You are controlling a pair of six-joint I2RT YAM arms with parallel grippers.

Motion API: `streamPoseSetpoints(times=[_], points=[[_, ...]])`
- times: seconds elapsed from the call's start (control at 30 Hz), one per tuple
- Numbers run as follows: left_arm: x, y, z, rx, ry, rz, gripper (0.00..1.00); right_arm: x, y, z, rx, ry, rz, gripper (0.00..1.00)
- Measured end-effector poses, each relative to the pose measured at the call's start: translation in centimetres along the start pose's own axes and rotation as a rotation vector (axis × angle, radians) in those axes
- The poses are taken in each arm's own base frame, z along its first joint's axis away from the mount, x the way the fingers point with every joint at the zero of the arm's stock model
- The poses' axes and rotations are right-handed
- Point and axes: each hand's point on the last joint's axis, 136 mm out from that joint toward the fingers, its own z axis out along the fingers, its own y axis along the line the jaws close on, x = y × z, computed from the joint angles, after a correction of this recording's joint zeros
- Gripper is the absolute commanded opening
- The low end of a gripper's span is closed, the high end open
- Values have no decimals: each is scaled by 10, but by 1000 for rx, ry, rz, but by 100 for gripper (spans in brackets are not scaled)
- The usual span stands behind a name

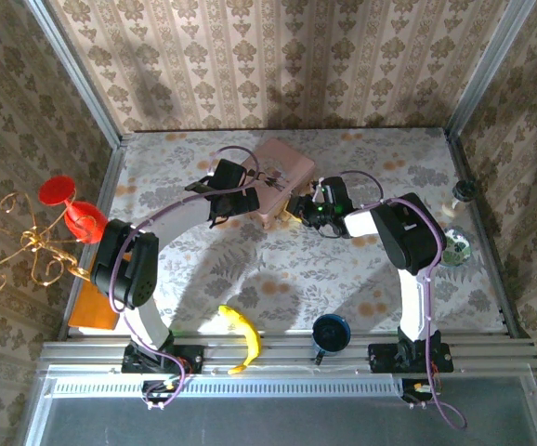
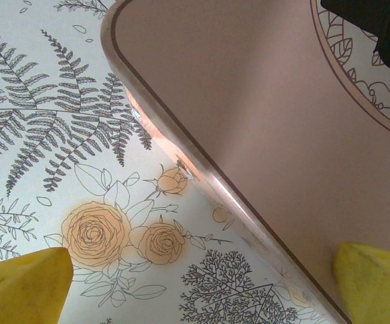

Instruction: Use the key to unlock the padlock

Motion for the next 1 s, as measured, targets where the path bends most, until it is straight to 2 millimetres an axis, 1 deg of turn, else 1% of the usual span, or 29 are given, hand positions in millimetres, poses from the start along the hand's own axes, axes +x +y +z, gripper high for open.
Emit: streamPoseSetpoints(times=[0.07, 0.13, 0.2, 0.37, 0.6, 0.67, 0.77, 0.93, 1.0], points=[[-1, 2, 0, -6, -4, -2, 100, 1, 2, 0, -7, 5, -5, 36], [-1, 2, 0, -8, -5, -2, 100, 2, 2, 1, -4, 6, -18, 26], [-1, 4, 0, -16, -6, -2, 100, 7, 0, 3, 2, 16, -24, 23], [-5, 10, 0, -36, -16, -10, 100, 13, 5, 7, -13, 27, -32, 24], [-5, 11, -1, -42, -14, -9, 100, 16, 7, 6, -79, 1, -1, 25], [-5, 11, -1, -44, -12, -9, 100, 18, 9, 4, -102, -4, 10, 29], [-5, 12, -2, -47, -10, -8, 100, 22, 12, 5, -117, -1, 12, 29], [-5, 12, -2, -48, -8, -8, 100, 49, 23, 14, -126, 63, -11, 29], [-5, 12, -2, -48, -8, -8, 100, 56, 26, 17, -129, 77, -21, 28]])
